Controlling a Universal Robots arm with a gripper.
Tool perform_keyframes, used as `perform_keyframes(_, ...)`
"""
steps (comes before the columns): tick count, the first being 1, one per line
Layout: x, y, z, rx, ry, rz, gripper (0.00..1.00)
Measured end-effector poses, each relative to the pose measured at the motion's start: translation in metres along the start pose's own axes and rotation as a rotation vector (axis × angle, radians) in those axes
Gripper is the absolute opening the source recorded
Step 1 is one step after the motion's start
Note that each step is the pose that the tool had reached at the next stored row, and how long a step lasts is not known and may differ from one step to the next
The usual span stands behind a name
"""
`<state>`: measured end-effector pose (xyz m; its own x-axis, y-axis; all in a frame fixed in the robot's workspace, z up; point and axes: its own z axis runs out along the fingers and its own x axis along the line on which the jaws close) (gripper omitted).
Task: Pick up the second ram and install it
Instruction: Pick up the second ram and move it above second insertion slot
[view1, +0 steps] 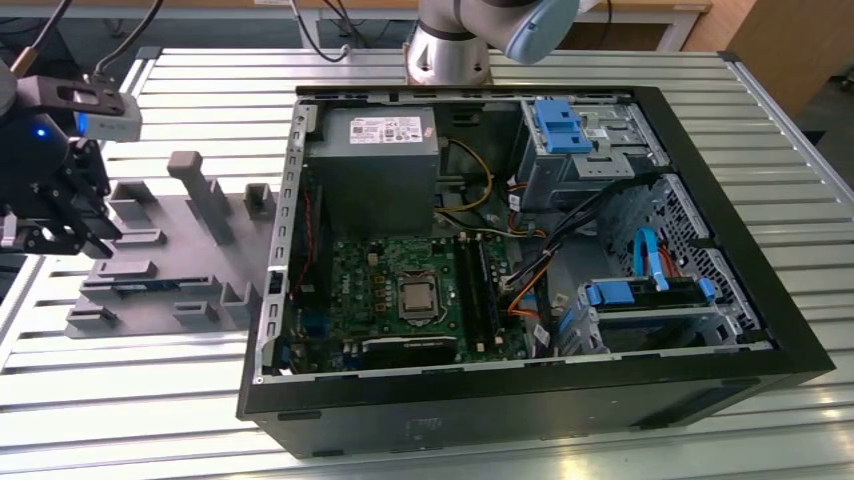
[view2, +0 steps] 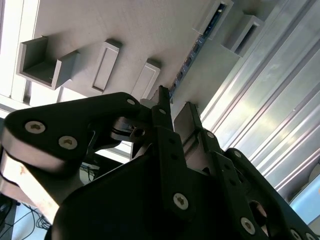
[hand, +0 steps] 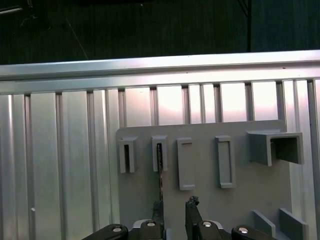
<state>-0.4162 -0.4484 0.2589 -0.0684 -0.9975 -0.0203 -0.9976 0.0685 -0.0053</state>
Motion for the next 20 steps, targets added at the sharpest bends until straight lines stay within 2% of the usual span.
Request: perform_keyframes(20,0.0035,-0.0002,0.0052,0.0001,0.0,0.0,0.31)
